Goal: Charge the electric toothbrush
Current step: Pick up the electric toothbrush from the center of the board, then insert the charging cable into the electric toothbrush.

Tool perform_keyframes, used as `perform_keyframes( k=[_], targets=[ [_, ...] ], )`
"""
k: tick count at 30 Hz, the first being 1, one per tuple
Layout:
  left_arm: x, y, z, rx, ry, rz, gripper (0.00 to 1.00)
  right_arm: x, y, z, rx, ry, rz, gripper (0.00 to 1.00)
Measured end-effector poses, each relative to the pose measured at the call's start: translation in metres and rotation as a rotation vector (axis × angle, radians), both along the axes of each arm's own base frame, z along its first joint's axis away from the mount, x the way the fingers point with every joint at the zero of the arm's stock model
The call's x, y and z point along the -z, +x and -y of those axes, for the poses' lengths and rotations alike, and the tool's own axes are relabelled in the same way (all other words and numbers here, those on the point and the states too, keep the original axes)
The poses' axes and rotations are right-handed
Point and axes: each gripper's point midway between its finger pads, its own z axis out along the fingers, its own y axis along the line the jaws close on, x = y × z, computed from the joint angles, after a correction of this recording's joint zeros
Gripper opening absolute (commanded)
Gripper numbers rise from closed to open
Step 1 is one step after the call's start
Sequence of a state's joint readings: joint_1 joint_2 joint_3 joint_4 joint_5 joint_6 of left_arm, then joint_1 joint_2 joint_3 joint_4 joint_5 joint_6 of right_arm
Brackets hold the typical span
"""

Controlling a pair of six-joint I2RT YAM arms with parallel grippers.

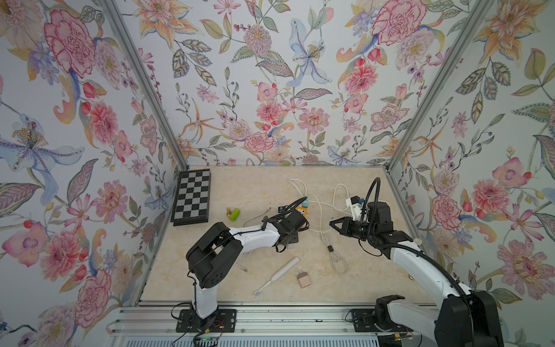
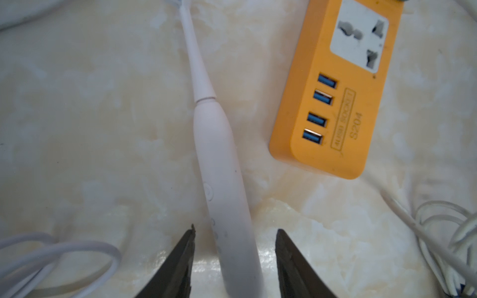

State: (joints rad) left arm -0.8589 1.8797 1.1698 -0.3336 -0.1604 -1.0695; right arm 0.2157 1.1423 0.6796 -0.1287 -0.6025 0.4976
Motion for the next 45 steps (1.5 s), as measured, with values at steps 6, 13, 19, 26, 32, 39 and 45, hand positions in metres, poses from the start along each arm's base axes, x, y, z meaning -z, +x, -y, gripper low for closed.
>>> perform_keyframes(
  k=[6, 13, 19, 26, 32, 39, 45],
  targets=[
    [0.007, -0.002, -0.001, -0.021, -0.005, -0.011, 0.40, -0.002, 0.000, 0.000, 0.001, 0.002, 0.005, 0.00],
    [0.011, -0.003, -0.001, -0.044, -0.023, -0.015, 0.29, -0.002, -0.003, -0.005, -0.016, 0.002, 0.005, 0.00],
    [0.012, -0.001, 0.002, -0.059, -0.055, -0.009, 0.19, -0.008, -0.005, -0.006, -0.019, 0.009, 0.022, 0.00],
    [-0.016, 0.003, -0.002, -0.071, -0.108, 0.041, 0.09, -0.030, -0.009, -0.020, -0.079, 0.051, 0.058, 0.00],
    [-0.163, 0.034, -0.004, -0.077, -0.432, 0.383, 0.03, -0.064, -0.020, -0.046, -0.191, 0.175, 0.114, 0.00],
    [-0.307, 0.041, -0.026, -0.029, -0.780, 0.754, 0.03, -0.108, -0.038, -0.083, -0.324, 0.341, 0.195, 0.00],
    [-0.331, 0.031, -0.014, 0.095, -0.896, 0.807, 0.03, -0.120, -0.049, -0.112, -0.404, 0.415, 0.209, 0.00]
  ],
)
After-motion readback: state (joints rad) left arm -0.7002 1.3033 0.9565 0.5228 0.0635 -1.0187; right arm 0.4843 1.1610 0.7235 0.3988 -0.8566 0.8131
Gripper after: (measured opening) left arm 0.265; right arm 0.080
